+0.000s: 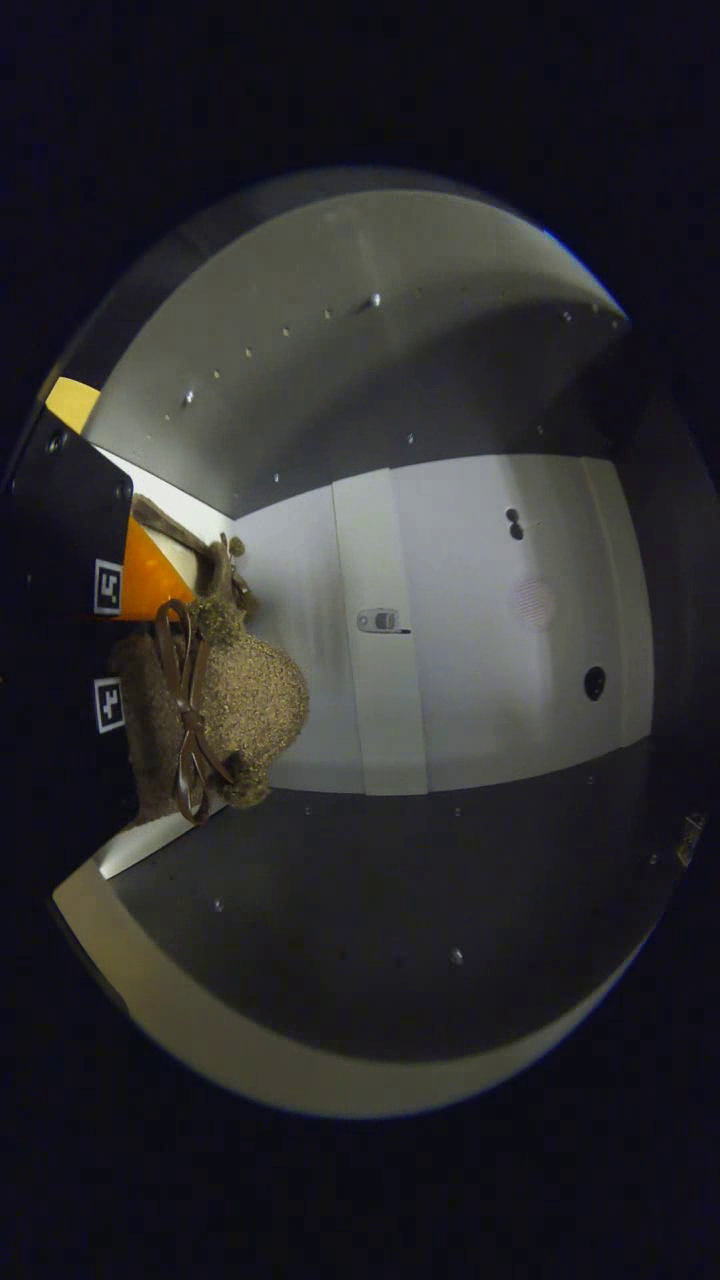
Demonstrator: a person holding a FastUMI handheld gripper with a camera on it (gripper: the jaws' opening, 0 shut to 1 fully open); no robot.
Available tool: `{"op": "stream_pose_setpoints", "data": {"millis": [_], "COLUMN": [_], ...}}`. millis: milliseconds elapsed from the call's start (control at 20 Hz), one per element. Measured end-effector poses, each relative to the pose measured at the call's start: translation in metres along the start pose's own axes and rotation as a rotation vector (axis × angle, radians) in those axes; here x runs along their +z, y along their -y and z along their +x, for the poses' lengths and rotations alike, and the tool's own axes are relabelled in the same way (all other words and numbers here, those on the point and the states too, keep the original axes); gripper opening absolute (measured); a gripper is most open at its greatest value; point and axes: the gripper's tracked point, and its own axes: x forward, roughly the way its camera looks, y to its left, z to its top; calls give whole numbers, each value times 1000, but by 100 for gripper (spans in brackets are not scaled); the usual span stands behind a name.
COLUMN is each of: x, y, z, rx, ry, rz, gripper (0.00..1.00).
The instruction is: Open the shoe cabinet door, grab the shoes and put them into the shoe cabinet, then close the shoe cabinet door.
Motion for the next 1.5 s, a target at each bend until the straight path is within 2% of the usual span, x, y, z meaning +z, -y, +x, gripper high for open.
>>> {"op": "stream_pose_setpoints", "data": {"millis": [350,850,1050,1150,1200,1350,1500], "x": [-29,-61,-64,-64,-63,-60,-44], "y": [17,31,33,26,23,16,9], "z": [70,110,99,87,79,52,23], "rx": [-39,-75,-98,-83,-77,-60,-35], "ry": [-62,-194,-220,-233,-230,-216,-147], "rz": [12,77,73,62,48,2,-14], "gripper": [9,14,29,36,51,71,93]}}
